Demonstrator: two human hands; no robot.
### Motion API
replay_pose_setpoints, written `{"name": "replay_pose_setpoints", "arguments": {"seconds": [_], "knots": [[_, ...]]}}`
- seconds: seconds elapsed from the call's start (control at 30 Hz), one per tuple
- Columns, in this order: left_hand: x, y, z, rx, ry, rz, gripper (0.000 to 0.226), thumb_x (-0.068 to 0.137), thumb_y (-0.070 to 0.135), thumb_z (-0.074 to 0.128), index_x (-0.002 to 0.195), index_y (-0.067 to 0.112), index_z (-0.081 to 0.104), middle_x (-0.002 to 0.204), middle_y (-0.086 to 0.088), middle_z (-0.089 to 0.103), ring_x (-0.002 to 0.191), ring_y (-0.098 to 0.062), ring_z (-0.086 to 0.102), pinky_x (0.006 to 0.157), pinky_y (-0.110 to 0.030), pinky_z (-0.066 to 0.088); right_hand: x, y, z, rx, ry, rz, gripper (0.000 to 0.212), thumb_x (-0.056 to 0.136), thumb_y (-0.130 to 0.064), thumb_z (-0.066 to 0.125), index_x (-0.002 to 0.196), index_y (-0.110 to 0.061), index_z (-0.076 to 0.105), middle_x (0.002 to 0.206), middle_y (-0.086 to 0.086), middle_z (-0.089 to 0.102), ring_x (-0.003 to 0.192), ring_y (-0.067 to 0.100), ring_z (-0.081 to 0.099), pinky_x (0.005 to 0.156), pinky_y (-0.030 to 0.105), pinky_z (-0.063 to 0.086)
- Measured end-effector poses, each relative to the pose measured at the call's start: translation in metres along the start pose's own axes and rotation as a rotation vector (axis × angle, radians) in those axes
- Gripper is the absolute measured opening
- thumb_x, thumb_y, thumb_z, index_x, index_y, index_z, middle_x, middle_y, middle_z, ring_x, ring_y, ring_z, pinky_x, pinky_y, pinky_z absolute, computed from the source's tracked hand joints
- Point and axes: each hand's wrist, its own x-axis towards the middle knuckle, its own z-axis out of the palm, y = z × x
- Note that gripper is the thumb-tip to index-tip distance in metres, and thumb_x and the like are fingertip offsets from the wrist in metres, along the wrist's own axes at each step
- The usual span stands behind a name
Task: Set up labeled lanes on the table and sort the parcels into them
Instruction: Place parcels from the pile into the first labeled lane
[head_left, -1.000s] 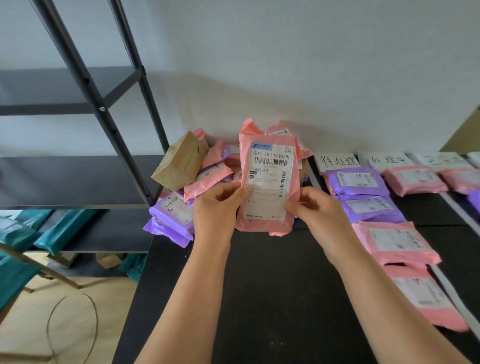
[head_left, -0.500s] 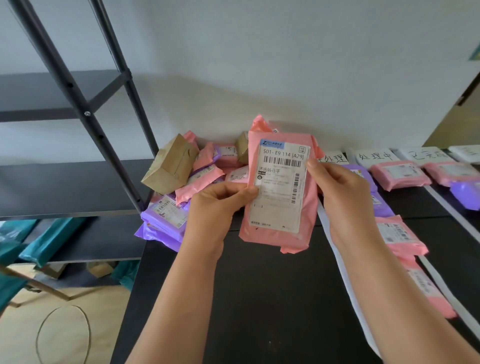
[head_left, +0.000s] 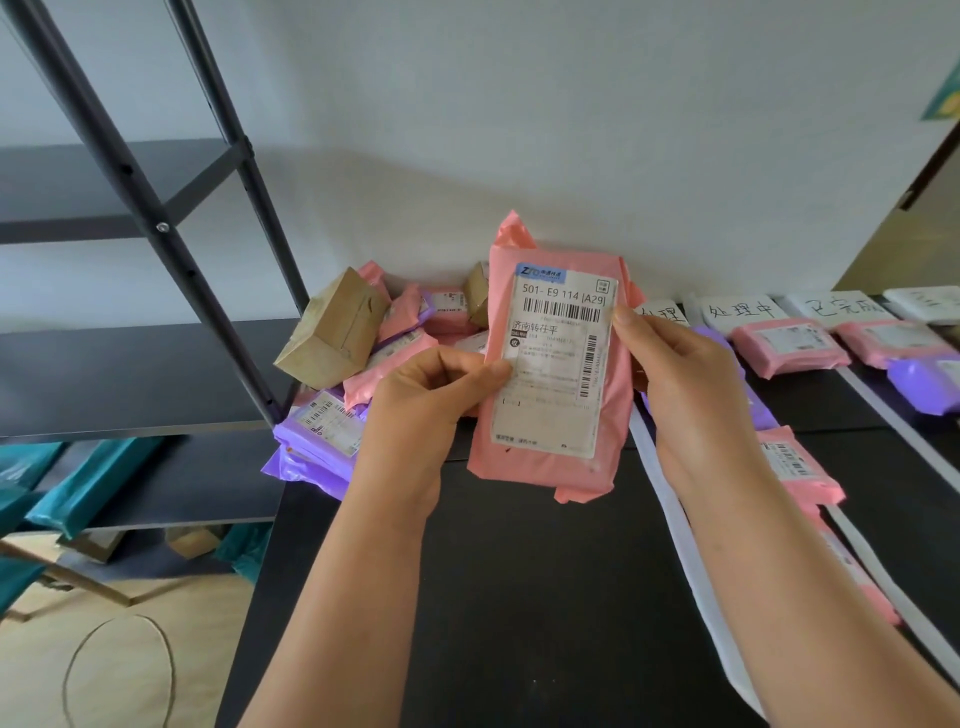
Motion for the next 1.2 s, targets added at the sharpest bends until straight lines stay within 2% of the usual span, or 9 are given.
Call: {"name": "replay_pose_setpoints", "arguments": {"seconds": [0.23, 0.33, 0.47, 0.53, 0.73, 0.83, 0.97, 1.1, 1.2], "knots": [[-0.002, 0.004, 0.003, -0.077, 0.145, 0.046, 0.012, 0.085, 0.013, 0.073, 0.087, 0.002, 0.068, 0.091, -0.01, 0.077, 0.085, -0.023, 0.074, 0.071, -0.028, 0.059, -0.006, 0.0, -0.003, -0.153, -0.122, 0.027, 0.044, 0.087, -0.053, 0.063, 0.091, -0.01, 0.07, 0.092, 0.008, 0.072, 0.095, 0.03, 0.065, 0.096, 0.056, 0.049], [-0.001, 0.006, 0.004, -0.123, 0.177, 0.03, 0.012, 0.085, 0.015, 0.073, 0.086, 0.005, 0.068, 0.09, -0.01, 0.077, 0.081, -0.02, 0.074, 0.063, -0.024, 0.057, -0.009, 0.002, -0.003, -0.151, -0.175, 0.037, 0.028, 0.084, -0.05, 0.067, 0.082, -0.024, 0.074, 0.092, -0.007, 0.075, 0.094, 0.019, 0.068, 0.093, 0.049, 0.053], [-0.001, 0.004, 0.005, -0.116, 0.188, 0.015, 0.012, 0.084, 0.018, 0.075, 0.081, 0.009, 0.068, 0.091, -0.01, 0.076, 0.084, -0.023, 0.074, 0.067, -0.03, 0.058, -0.009, 0.004, -0.005, -0.141, -0.176, -0.007, 0.01, 0.088, -0.03, 0.072, 0.087, -0.021, 0.073, 0.083, -0.009, 0.075, 0.076, 0.005, 0.068, 0.076, 0.034, 0.053], [-0.001, 0.003, 0.006, -0.119, 0.181, 0.013, 0.012, 0.084, 0.018, 0.075, 0.079, 0.01, 0.067, 0.09, -0.009, 0.077, 0.084, -0.022, 0.075, 0.067, -0.031, 0.058, -0.009, 0.004, -0.006, -0.144, -0.15, -0.029, 0.004, 0.089, -0.019, 0.071, 0.087, -0.022, 0.073, 0.079, -0.011, 0.075, 0.071, 0.002, 0.068, 0.076, 0.03, 0.053], [-0.002, -0.001, 0.005, -0.059, 0.139, -0.02, 0.015, 0.087, 0.021, 0.072, 0.085, 0.008, 0.065, 0.088, -0.006, 0.077, 0.075, -0.016, 0.073, 0.054, -0.021, 0.053, -0.009, 0.003, -0.009, -0.109, -0.092, 0.014, 0.006, 0.091, -0.017, 0.068, 0.091, -0.016, 0.074, 0.088, -0.001, 0.076, 0.088, 0.021, 0.073, 0.091, 0.052, 0.055], [-0.001, -0.003, 0.003, -0.031, 0.087, -0.096, 0.023, 0.085, 0.028, 0.073, 0.096, 0.008, 0.07, 0.095, -0.009, 0.076, 0.08, -0.02, 0.071, 0.064, -0.027, 0.056, -0.007, 0.004, -0.008, -0.023, -0.044, 0.082, 0.007, 0.09, -0.013, 0.068, 0.087, -0.014, 0.074, 0.09, 0.006, 0.076, 0.093, 0.033, 0.072, 0.091, 0.057, 0.054], [0.0, -0.004, 0.001, 0.008, 0.047, -0.136, 0.013, 0.083, 0.019, 0.075, 0.091, 0.008, 0.074, 0.087, -0.007, 0.076, 0.067, -0.014, 0.066, 0.058, -0.02, 0.052, -0.005, 0.005, -0.008, 0.014, -0.004, 0.148, 0.008, 0.09, -0.01, 0.068, 0.085, -0.013, 0.073, 0.091, 0.008, 0.076, 0.096, 0.036, 0.071, 0.091, 0.056, 0.055], [0.002, -0.008, -0.003, 0.062, 0.054, -0.113, 0.016, 0.082, 0.017, 0.077, 0.093, 0.006, 0.074, 0.092, -0.012, 0.076, 0.078, -0.024, 0.069, 0.075, -0.033, 0.055, -0.007, 0.008, -0.008, 0.001, -0.012, 0.145, 0.006, 0.091, -0.009, 0.067, 0.089, -0.01, 0.073, 0.092, 0.006, 0.076, 0.094, 0.032, 0.072, 0.09, 0.052, 0.056], [0.002, -0.01, -0.005, 0.087, 0.064, -0.096, 0.016, 0.082, 0.016, 0.077, 0.094, 0.006, 0.074, 0.092, -0.01, 0.077, 0.081, -0.025, 0.071, 0.075, -0.033, 0.055, -0.008, 0.008, -0.008, -0.023, -0.016, 0.132, 0.007, 0.091, -0.01, 0.066, 0.088, -0.011, 0.072, 0.092, 0.005, 0.076, 0.095, 0.032, 0.071, 0.09, 0.049, 0.057]]}}
